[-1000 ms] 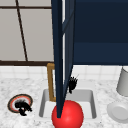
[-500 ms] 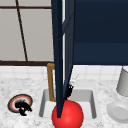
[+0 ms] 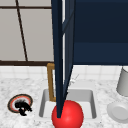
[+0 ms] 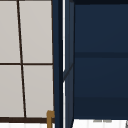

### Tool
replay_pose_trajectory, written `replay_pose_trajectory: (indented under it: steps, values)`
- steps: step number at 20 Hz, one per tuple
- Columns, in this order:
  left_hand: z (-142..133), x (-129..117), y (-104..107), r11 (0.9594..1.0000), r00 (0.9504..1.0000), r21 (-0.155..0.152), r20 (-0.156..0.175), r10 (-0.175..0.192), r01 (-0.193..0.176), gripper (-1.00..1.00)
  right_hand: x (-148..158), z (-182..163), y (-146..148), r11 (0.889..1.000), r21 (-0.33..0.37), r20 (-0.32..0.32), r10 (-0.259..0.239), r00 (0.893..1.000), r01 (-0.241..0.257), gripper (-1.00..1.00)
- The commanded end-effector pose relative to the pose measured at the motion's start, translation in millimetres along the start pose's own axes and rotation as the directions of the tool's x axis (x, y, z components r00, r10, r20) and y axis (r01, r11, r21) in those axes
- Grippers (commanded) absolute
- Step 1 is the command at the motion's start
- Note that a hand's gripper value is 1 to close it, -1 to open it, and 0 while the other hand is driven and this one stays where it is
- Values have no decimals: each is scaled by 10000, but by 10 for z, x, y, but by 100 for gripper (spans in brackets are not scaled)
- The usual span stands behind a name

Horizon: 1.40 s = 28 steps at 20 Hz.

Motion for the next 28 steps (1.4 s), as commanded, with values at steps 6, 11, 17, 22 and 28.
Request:
replay_pose_trajectory:
  steps: [6,11,17,22,28]
  values:
    - [0,0,0,10000,10000,0,0,0,0,0,285,539,5,9972,-640,66,391,9992,-386,-100]
    - [0,0,0,10000,10000,0,0,0,0,0,408,621,-145,9990,-433,-135,-109,9998,103,-100]
    - [0,0,0,10000,10000,0,0,0,0,0,480,826,-509,9958,878,-168,-247,9996,261,-100]
    - [0,0,0,10000,10000,0,0,0,0,0,505,940,-810,9919,1199,-347,-375,9987,414,-100]
    - [0,0,0,10000,10000,0,0,0,0,0,521,1096,-1195,9857,1626,-461,-373,9982,444,-100]
